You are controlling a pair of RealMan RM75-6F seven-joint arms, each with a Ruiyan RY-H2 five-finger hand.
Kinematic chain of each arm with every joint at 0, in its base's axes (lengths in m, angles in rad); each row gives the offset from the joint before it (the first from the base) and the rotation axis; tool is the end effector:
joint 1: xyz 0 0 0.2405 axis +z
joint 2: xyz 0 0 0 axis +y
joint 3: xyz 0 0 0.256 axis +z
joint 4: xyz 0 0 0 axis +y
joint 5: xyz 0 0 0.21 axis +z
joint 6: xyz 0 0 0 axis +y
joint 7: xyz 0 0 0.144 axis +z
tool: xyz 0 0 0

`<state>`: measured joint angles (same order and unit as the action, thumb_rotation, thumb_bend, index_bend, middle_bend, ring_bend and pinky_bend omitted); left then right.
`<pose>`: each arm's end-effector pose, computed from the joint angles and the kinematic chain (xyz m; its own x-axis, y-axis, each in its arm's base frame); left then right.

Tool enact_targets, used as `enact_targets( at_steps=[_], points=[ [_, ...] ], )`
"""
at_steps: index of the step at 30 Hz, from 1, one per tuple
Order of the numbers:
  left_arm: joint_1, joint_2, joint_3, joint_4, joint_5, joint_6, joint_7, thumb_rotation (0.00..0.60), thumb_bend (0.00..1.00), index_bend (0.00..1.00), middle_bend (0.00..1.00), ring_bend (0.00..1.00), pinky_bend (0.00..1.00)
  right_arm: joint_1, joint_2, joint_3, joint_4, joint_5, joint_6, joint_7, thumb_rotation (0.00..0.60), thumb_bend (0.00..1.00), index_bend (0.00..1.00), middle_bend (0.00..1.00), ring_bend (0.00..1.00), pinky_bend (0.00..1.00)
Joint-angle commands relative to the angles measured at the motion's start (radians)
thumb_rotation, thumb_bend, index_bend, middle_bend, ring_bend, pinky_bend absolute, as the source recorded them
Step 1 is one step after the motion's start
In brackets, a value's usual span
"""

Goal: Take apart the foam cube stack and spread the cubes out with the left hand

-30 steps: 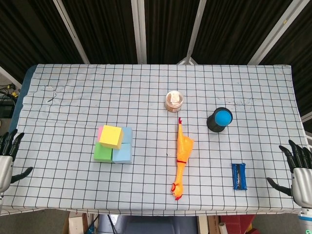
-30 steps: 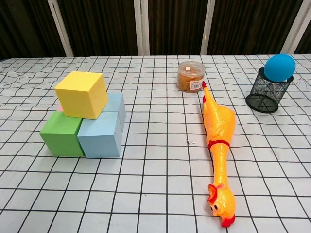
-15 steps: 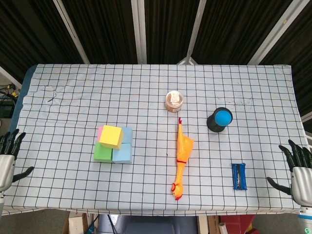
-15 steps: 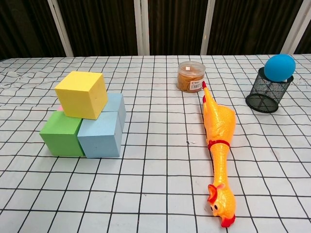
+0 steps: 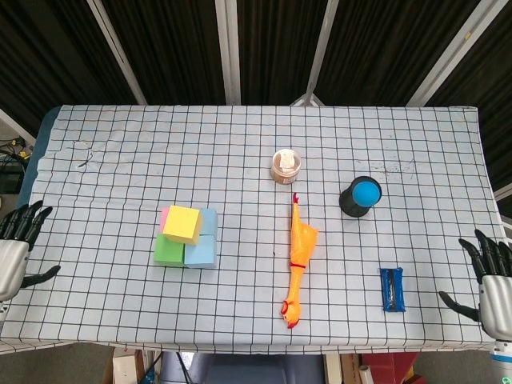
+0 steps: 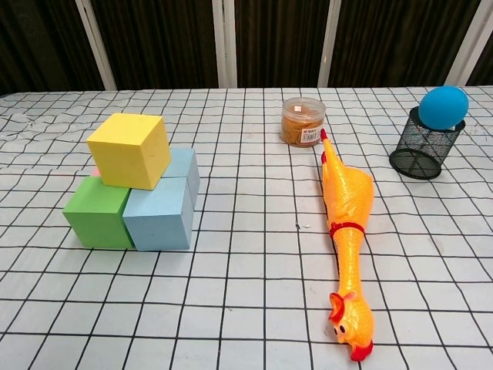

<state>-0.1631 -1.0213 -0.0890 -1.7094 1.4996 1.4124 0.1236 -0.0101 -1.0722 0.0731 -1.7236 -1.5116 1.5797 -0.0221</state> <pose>-0.2830 0.2106 0.1764 0.5054 -0.0055 0.8629 0.8590 -0.0912 -0.5037 -0.2999 -0.1555 0.1791 0.3594 0.0763 0.9301 -0.9328 0.0591 0.3556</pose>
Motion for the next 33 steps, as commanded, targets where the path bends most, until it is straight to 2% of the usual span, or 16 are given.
enact_targets(
  at_steps=[1,6,11,16,20,27,33],
  points=[
    [-0.116,0.111,-0.051,-0.135,-0.083,-0.193,0.029,0.6,0.05,0.0,0.0,0.0,0.08,0.002,-0.004,-0.006,-0.009,-0.01,-0.002,-0.02,0.6,0.0,0.16,0.02,0.09,0.0],
    [-0.244,0.19,-0.091,-0.197,-0.174,-0.422,-0.049,0.6,0.05,0.0,0.0,0.0,0.08,0.001,-0.012,-0.012,-0.021,-0.016,-0.003,-0.05,0.6,0.0,0.16,0.02,0.09,0.0],
    [-0.337,0.172,-0.117,-0.199,-0.24,-0.53,-0.015,0.6,0.05,0.0,0.0,0.0,0.08,-0.001,-0.018,-0.016,-0.021,-0.032,0.008,-0.067,0.6,0.0,0.16,0.02,0.09,0.0],
    [-0.411,0.129,-0.131,-0.21,-0.307,-0.582,0.054,0.6,0.05,0.0,0.0,0.0,0.08,-0.004,-0.019,-0.015,-0.026,-0.025,0.008,-0.072,0.6,0.0,0.16,0.02,0.09,0.0],
    [-0.48,0.085,-0.131,-0.212,-0.404,-0.612,0.155,0.6,0.05,0.0,0.0,0.0,0.08,-0.005,-0.015,-0.013,-0.028,-0.018,0.008,-0.068,0.6,0.0,0.16,0.02,0.09,0.0],
    [-0.589,-0.007,-0.105,-0.217,-0.572,-0.612,0.33,0.6,0.05,0.0,0.0,0.0,0.08,-0.007,-0.008,-0.007,-0.027,-0.007,0.008,-0.055,0.6,0.0,0.16,0.02,0.09,0.0],
    [-0.662,-0.086,-0.079,-0.203,-0.661,-0.577,0.442,0.6,0.06,0.0,0.02,0.0,0.1,-0.009,-0.004,-0.007,-0.027,-0.007,0.011,-0.048,0.6,0.0,0.16,0.02,0.09,0.0]
  ],
)
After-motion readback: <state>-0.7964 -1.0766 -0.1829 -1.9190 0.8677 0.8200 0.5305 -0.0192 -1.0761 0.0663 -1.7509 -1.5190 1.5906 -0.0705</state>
